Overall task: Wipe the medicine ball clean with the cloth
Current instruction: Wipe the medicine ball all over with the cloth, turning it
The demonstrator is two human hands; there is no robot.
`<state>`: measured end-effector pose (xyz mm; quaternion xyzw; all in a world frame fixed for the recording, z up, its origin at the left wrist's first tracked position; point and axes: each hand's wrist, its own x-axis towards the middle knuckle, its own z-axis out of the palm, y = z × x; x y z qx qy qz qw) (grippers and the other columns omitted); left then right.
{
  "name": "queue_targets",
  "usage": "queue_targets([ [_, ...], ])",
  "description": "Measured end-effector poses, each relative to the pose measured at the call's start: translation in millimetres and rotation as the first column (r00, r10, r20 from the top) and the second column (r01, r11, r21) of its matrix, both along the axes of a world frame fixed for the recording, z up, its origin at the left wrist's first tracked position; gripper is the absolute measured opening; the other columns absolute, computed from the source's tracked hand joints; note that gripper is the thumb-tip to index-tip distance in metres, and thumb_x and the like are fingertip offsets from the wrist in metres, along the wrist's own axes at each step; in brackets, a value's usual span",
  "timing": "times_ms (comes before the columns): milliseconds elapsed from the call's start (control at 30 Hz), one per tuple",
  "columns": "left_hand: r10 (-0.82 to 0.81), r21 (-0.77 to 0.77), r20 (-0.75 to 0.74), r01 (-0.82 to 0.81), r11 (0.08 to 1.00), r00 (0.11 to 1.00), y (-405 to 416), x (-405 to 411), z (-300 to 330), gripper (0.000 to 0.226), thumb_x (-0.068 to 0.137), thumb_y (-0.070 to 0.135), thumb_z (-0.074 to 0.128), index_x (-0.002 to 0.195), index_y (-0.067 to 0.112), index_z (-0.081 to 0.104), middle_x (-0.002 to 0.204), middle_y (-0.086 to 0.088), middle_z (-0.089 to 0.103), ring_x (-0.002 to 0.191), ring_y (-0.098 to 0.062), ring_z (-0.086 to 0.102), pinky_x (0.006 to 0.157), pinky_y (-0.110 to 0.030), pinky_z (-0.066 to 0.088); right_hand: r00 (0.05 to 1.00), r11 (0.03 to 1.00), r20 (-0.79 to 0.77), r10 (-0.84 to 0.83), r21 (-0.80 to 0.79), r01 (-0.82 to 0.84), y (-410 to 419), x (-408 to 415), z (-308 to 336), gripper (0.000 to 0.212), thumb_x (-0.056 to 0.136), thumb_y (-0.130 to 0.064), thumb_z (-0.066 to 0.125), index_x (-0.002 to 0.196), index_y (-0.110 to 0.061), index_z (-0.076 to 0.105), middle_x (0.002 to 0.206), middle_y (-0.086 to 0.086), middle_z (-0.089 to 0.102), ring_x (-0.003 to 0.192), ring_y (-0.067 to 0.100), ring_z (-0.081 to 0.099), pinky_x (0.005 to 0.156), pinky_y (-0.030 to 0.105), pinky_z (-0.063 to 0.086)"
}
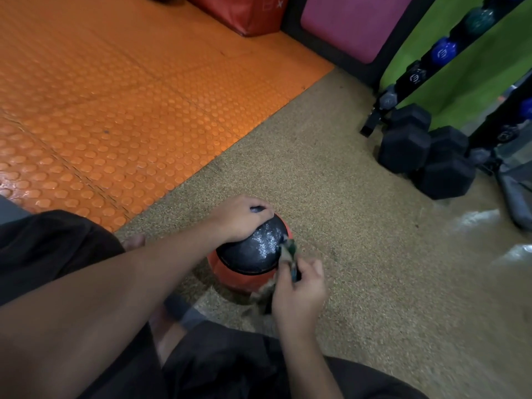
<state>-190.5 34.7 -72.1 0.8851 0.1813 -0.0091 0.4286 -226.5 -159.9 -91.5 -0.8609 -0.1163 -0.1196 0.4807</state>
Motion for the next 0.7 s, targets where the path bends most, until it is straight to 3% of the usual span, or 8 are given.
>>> queue_targets([
  [167, -0.007, 0.0, -0.034, 0.007, 1.0, 0.999, 0.9, -3.4, -5.6, 0.038, 0.095, 0.07, 0.054, 0.126, 0.054, 0.068, 0.143, 0.005, 0.055, 0.134, -0.026, 0.052, 0.112, -0.044, 0.041, 0.997, 0.998, 0.045, 0.058, 0.036, -0.059, 0.4, -9.4, 0.7, 0.022, 0.091, -0.014, 0.075, 0.113, -0.011, 0.08, 0.087, -0.005, 0.056, 0.08, 0.011, 0.061, 0.075, 0.023, 0.051],
  [333, -0.005, 0.056, -0.039, 0.007, 0.998, 0.999, -6.4, -6.7, -4.2, 0.043, 0.096, 0.072, 0.051, 0.132, 0.053, 0.064, 0.144, 0.005, 0.054, 0.134, -0.026, 0.052, 0.11, -0.043, 0.042, 0.994, 0.991, -0.061, -0.085, -0.105, 0.079, 17.7, 57.8, 11.4, 0.019, 0.092, -0.015, 0.073, 0.106, -0.004, 0.079, 0.089, 0.001, 0.059, 0.088, 0.031, 0.066, 0.072, 0.024, 0.034],
  [400, 0.04, 0.038, -0.042, -0.039, 0.999, 0.998, -5.5, -6.2, -2.0, 0.038, 0.097, 0.068, 0.054, 0.13, 0.052, 0.066, 0.147, 0.006, 0.056, 0.135, -0.026, 0.053, 0.109, -0.041, 0.042, 0.997, 0.99, 0.01, -0.076, -0.117, 0.077, 18.4, 38.0, 12.0, 0.018, 0.092, -0.013, 0.072, 0.107, -0.006, 0.079, 0.09, 0.001, 0.058, 0.085, 0.026, 0.063, 0.072, 0.023, 0.035],
  [467, 0.073, 0.007, -0.033, -0.073, 0.997, 0.997, -5.4, -5.1, -0.8, 0.037, 0.095, 0.066, 0.057, 0.127, 0.05, 0.069, 0.149, 0.01, 0.059, 0.133, -0.025, 0.056, 0.108, -0.039, 0.045, 0.995, 0.993, 0.089, 0.034, -0.112, -0.023, 14.2, -11.0, 9.1, 0.026, 0.088, -0.011, 0.069, 0.112, -0.012, 0.079, 0.089, -0.001, 0.056, 0.08, 0.015, 0.058, 0.071, 0.022, 0.04],
  [567, 0.072, 0.02, -0.051, -0.071, 0.997, 0.996, -7.9, -3.6, -3.5, 0.052, 0.084, 0.078, 0.049, 0.124, 0.051, 0.07, 0.145, 0.011, 0.063, 0.129, -0.025, 0.06, 0.104, -0.039, 0.049, 0.986, 0.984, 0.086, 0.146, -0.115, -0.136, 9.1, -46.3, 2.4, 0.041, 0.076, -0.007, 0.065, 0.113, -0.013, 0.079, 0.089, -0.004, 0.054, 0.081, 0.014, 0.059, 0.077, 0.026, 0.05],
  [700, 0.086, 0.046, -0.018, -0.086, 0.995, 0.996, -13.4, -8.7, -1.9, 0.049, 0.088, 0.075, 0.049, 0.125, 0.05, 0.07, 0.141, 0.009, 0.065, 0.126, -0.026, 0.062, 0.1, -0.037, 0.05, 0.993, 0.996, 0.103, -0.052, -0.073, 0.059, 16.7, 13.1, 9.8, 0.028, 0.082, -0.004, 0.067, 0.107, -0.006, 0.079, 0.09, 0.0, 0.058, 0.08, 0.012, 0.057, 0.075, 0.027, 0.048],
])
